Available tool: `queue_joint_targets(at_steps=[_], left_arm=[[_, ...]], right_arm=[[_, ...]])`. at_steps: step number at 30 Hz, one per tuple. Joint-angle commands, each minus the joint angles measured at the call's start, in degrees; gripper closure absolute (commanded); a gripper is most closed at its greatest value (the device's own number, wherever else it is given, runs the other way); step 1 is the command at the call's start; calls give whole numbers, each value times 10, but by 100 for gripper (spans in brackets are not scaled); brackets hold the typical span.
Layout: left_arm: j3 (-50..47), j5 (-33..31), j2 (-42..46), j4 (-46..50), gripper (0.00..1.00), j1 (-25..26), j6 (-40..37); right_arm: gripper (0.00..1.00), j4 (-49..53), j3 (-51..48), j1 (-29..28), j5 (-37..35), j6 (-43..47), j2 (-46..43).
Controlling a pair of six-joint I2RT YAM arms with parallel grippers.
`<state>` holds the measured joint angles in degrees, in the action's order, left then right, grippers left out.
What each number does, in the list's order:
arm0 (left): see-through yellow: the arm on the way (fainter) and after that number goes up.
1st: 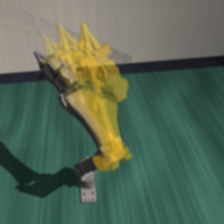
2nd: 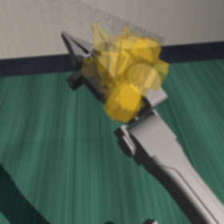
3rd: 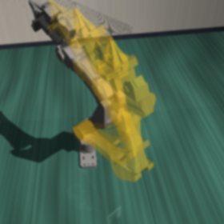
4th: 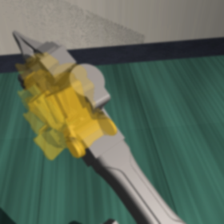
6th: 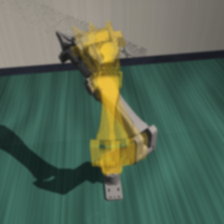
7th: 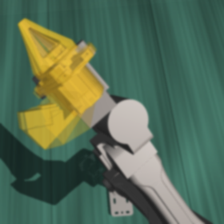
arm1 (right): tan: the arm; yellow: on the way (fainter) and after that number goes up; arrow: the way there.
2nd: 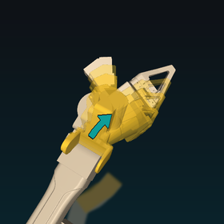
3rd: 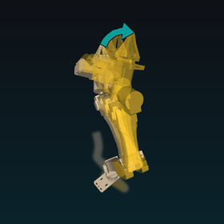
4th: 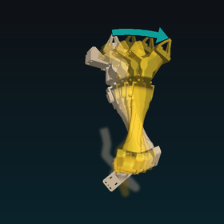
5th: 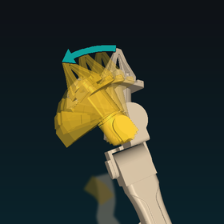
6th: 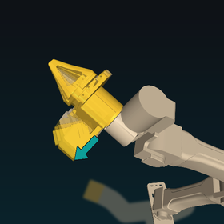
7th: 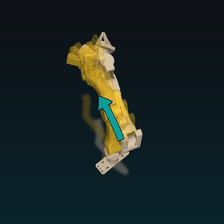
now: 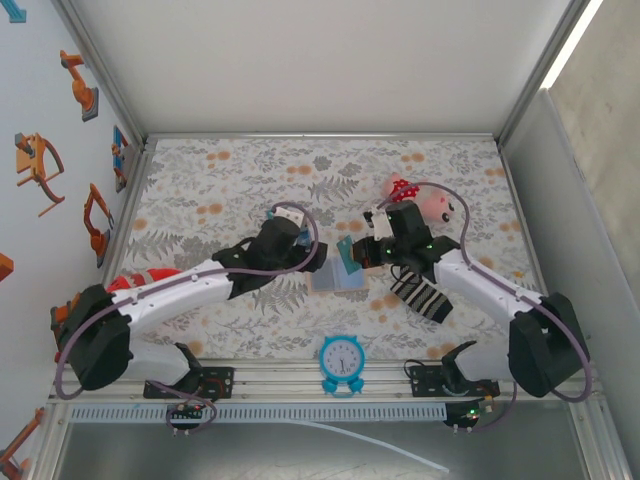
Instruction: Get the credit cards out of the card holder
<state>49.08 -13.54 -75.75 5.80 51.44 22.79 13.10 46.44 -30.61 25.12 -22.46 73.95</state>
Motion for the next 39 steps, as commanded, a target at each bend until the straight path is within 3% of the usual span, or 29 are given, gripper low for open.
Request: queue_joint_targets(at_steps=[1, 11, 21, 26, 29, 33, 39], left_arm=[[-11, 135, 35, -25, 2, -30, -81], [20, 278, 41, 10, 3, -57, -183], [45, 373, 18, 43, 19, -64, -245], [55, 420, 10, 55, 32, -64, -260], [55, 439, 10, 57, 45, -64, -263], [55, 447, 9, 62, 70, -64, -264], [48, 469, 12, 50, 91, -64, -257]], right_arm=[[100, 42, 35, -6, 41, 72, -23], [100, 74, 73, -24, 129, 136, -36], [100, 120, 104, -34, 190, 195, -49], [100, 136, 109, -36, 204, 217, -51], [100, 134, 110, -36, 207, 221, -49], [100, 128, 113, -36, 212, 225, -52], [100, 114, 113, -36, 201, 219, -61]])
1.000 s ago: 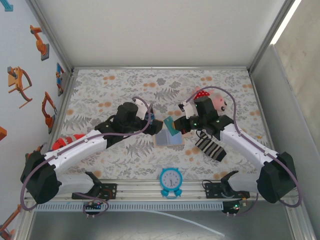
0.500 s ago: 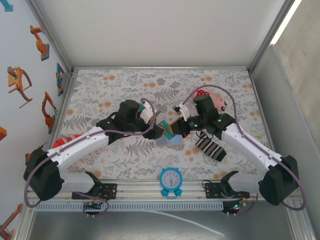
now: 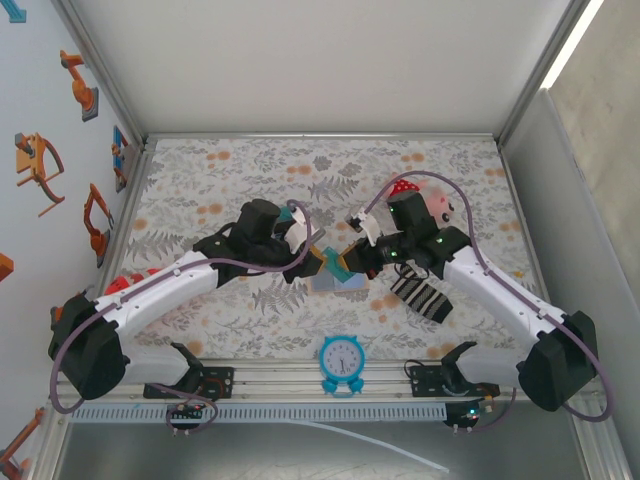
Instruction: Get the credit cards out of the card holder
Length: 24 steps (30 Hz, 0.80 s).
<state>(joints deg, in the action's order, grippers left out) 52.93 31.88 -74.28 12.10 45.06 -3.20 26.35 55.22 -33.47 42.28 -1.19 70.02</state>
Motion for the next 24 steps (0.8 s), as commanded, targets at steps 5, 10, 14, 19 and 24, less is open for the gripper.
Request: queue_joint_targets(at_steps=[5, 10, 14, 19, 24], left_arm=[[-12, 1, 19, -47, 100, -1, 28], [-54, -60, 69, -100, 100, -2, 65], [-95, -117, 112, -148, 100, -3, 116], [-160, -190, 180, -234, 100, -5, 200], [-215, -227, 242, -307, 100, -5, 267]], right_arm=[[78, -44, 5, -7, -49, -18, -52], [48, -77, -25, -6, -111, -51, -94], [42, -131, -54, -6, -140, -102, -115], [42, -228, -101, -7, -145, -170, -123], [41, -369, -142, -7, -107, -257, -107]])
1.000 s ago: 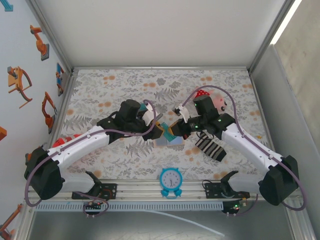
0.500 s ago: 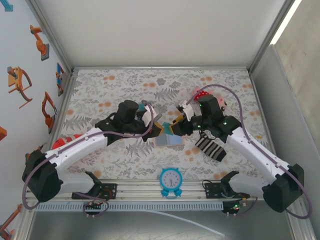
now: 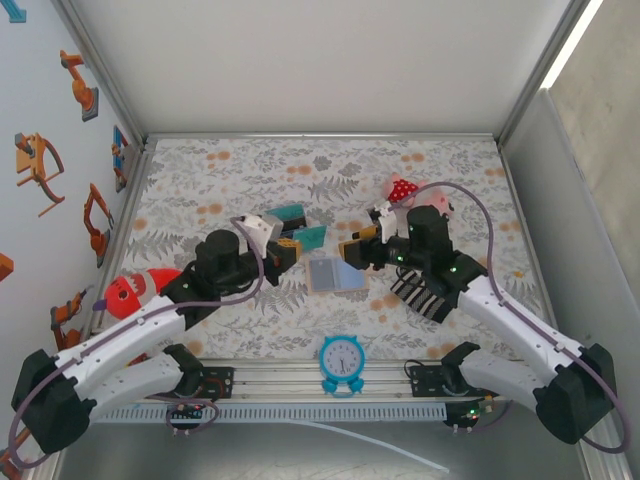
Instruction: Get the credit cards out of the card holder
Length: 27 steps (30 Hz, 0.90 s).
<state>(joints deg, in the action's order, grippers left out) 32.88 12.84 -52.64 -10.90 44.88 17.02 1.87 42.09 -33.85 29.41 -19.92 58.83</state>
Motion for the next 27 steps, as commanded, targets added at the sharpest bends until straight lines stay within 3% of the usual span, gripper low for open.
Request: queue_joint_targets(at_steps=[1, 15, 21, 24, 27], left_arm=[[-21, -34, 33, -86, 100, -4, 75], [-46, 27, 44, -195, 100, -4, 156], [-46, 45, 33, -213, 100, -4, 157], [-46, 55, 24, -223, 100, -4, 158], [-46, 56, 15, -232, 100, -4, 163]], right_arm=[[41, -149, -14, -3, 31, -87, 12], [42, -399, -7, -3, 176, -206, 113], [43, -417, 1, -3, 199, -210, 126], [47, -424, 4, -3, 208, -214, 130], [61, -435, 5, -3, 215, -218, 131]])
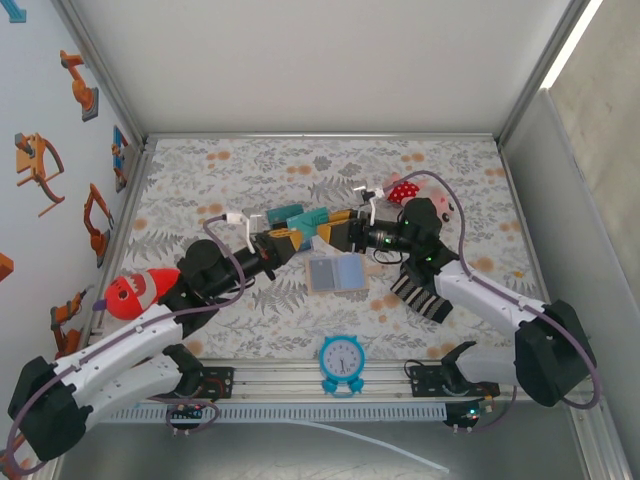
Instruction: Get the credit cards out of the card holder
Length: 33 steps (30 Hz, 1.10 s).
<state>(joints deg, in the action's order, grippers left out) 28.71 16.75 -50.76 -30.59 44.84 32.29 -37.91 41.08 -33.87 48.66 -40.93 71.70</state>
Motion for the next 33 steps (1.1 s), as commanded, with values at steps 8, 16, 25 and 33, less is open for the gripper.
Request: queue_joint_targets(at_steps=[8, 16, 25, 33], left_arm=[[-1, 12, 14, 6, 82, -15, -8], [94, -11, 85, 245, 33, -24, -151], [269, 8, -6, 501, 28, -27, -274], [363, 68, -126, 562, 26, -30, -306]], right_arm=[[96, -41, 7, -4, 30, -6, -14], [100, 68, 20, -5, 15, 56, -18], [100, 225, 49, -12, 5, 151, -43], [100, 263, 58, -26, 16, 178, -49]])
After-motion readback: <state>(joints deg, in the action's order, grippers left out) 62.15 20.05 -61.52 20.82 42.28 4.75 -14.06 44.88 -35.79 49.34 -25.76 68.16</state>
